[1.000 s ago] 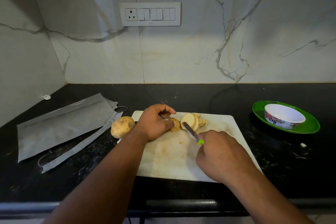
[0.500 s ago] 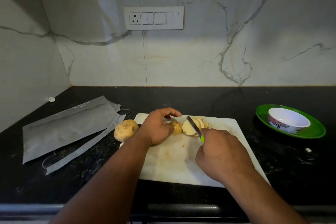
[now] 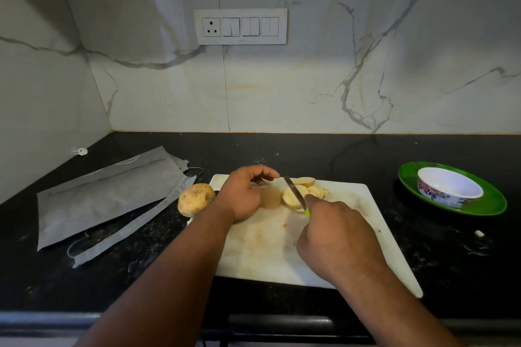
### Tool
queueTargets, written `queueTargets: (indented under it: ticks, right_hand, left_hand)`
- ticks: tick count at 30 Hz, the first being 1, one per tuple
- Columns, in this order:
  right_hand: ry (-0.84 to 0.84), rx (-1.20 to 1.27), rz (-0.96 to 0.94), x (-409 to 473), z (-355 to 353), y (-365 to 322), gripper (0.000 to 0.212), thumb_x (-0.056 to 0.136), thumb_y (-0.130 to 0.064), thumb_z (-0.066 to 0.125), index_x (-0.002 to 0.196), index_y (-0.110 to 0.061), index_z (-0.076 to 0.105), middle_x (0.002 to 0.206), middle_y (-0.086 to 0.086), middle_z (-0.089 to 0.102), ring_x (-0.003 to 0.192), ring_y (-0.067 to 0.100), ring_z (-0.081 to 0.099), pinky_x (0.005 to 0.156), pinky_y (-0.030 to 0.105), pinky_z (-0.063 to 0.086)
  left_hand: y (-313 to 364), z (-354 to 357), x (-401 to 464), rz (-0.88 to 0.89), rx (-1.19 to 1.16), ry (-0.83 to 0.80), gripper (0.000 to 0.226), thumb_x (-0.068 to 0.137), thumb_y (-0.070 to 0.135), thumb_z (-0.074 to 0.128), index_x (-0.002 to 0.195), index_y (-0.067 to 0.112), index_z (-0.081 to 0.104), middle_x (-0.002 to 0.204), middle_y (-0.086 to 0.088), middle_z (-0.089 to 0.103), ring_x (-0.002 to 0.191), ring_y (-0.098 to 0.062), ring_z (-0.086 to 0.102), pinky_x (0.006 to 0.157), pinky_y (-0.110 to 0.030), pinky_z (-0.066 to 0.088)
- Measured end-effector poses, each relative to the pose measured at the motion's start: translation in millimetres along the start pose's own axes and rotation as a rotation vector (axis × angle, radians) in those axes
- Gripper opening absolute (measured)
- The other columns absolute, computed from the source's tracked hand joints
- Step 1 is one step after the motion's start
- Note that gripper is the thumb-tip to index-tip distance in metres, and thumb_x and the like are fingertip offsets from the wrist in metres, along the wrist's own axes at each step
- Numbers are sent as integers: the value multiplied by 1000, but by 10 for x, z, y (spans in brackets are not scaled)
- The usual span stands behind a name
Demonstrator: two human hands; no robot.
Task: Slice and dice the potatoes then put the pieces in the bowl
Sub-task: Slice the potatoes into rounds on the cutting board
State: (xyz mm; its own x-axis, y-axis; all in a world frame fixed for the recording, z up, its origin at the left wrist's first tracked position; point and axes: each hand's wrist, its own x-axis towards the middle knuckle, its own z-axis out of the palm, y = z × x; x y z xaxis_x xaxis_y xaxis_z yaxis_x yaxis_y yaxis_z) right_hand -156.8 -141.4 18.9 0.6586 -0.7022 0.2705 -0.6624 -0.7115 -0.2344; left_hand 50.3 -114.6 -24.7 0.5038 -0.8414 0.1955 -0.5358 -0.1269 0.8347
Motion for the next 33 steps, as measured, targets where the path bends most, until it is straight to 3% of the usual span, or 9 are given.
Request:
queueTargets:
  ticks: [6, 10, 13, 15, 19, 24, 27, 33]
  right_hand:
    - [7, 22, -39, -49, 103, -32, 56, 92, -31, 54, 146, -35, 38, 105, -7, 64, 78, 10, 54, 62, 21, 44]
    - [-21, -13, -7, -20, 86, 5, 54, 93, -31, 56, 146, -35, 42, 108, -8, 65, 83, 9, 59, 67, 21, 47]
    - [-14, -19, 4, -3, 87, 1, 53, 93, -31, 56, 144, -34, 43, 106, -8, 65, 83, 9, 59, 71, 22, 51]
    - [6, -5, -4, -6, 101, -18, 53, 94, -31, 55, 145, -34, 41, 106, -8, 65, 82, 9, 58, 68, 21, 50]
    - [60, 32, -18, -8, 186, -14, 55, 93, -31, 53, 145, -36, 39, 103, -9, 65, 74, 9, 52, 60, 20, 40]
    - [124, 64, -21, -25, 346, 9, 60, 93, -31, 47, 151, -35, 31, 102, -11, 66, 82, 8, 61, 65, 19, 49]
    - [152, 73, -16, -8, 394, 22, 58, 94, -32, 46, 150, -34, 32, 104, -12, 66, 81, 7, 60, 63, 17, 45]
    - [179, 99, -7, 2, 431, 39, 56, 95, -33, 46, 149, -35, 33, 103, -12, 66, 76, 6, 55, 59, 17, 39]
  left_hand:
    - [-38, 7, 32, -2, 32, -43, 46, 78, 9, 87, 111, 36, 71, 108, 8, 68, 102, -11, 65, 87, -19, 53]
    - [-15, -23, -10, 7, -17, -91, 53, 80, -6, 73, 117, 31, 70, 104, 6, 71, 103, -10, 67, 88, -19, 53]
    - [1, -46, -38, 32, -11, -102, 54, 84, -10, 65, 119, 30, 69, 113, 10, 71, 113, -5, 64, 96, -21, 51]
    - [-14, -43, -27, 34, 1, -62, 53, 83, -5, 68, 121, 33, 68, 119, 12, 68, 119, -6, 61, 102, -25, 48]
    - [-26, -22, -4, 39, 184, -57, 54, 80, 13, 78, 127, 38, 65, 121, 11, 62, 116, -6, 58, 101, -28, 51]
    - [30, -21, -17, -14, 338, -29, 48, 89, 27, 80, 132, 39, 60, 113, 14, 63, 105, -8, 61, 93, -25, 53]
    - [77, -18, -43, 19, 348, -1, 48, 87, 29, 83, 129, 39, 63, 111, 17, 64, 105, -8, 63, 95, -28, 55]
    - [231, -43, -106, 34, 621, -34, 68, 78, 51, 84, 139, 41, 55, 146, 8, 52, 134, -19, 48, 110, -39, 47]
